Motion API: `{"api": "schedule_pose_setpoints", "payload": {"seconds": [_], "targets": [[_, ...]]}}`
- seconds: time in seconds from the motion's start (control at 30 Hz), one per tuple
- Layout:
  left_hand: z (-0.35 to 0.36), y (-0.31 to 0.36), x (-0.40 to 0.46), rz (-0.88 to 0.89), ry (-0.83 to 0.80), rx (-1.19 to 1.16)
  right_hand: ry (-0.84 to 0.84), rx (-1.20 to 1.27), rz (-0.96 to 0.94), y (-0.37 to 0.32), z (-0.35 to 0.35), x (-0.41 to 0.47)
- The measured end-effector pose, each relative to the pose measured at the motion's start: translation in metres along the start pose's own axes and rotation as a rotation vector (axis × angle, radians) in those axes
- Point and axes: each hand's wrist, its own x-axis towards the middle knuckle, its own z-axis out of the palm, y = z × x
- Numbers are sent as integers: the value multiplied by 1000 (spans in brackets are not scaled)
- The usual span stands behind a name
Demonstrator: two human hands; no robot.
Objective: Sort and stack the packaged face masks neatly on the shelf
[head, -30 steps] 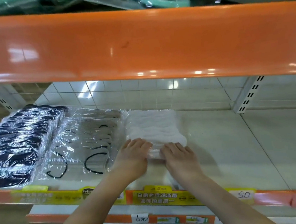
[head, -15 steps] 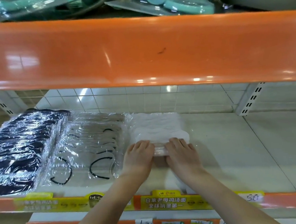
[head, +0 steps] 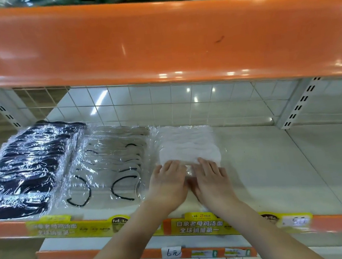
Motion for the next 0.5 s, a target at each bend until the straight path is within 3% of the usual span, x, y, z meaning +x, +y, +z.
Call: {"api": "schedule_pose_setpoints", "payload": {"seconds": [0.27,0.4,0.5], "targets": [[-13,-18,-10,-29,4,-9,-108,-3,-29,-6,-27,11],[-25,-57,-23,-193,29,44,-100,61,-50,-26,-30,22],[-29,-78,-30,-313,-109,48,-131,78,9,-43,-15,28]]}}
